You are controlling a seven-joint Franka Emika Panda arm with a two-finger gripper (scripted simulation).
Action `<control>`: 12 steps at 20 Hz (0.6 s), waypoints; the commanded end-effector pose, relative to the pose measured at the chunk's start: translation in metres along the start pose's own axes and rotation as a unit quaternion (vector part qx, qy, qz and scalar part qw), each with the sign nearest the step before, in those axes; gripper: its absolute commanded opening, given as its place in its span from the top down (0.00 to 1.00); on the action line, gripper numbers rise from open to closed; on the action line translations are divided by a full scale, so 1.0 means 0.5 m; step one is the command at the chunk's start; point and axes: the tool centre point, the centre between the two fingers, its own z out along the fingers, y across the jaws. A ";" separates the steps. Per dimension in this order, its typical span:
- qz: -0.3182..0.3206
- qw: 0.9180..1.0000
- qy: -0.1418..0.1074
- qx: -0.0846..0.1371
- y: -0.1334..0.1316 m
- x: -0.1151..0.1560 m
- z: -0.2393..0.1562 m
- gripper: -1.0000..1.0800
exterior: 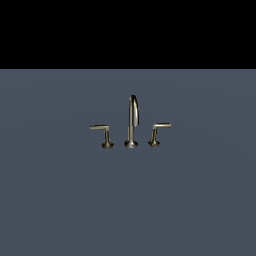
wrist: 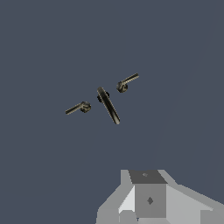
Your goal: Turn on the faucet by rotating a designated handle.
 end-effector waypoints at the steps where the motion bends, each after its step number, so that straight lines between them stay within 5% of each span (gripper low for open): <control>1: 0.037 0.999 0.000 0.000 -0.004 0.042 0.031 1.00; 12: 0.193 0.981 -0.002 0.000 -0.007 0.206 0.197 1.00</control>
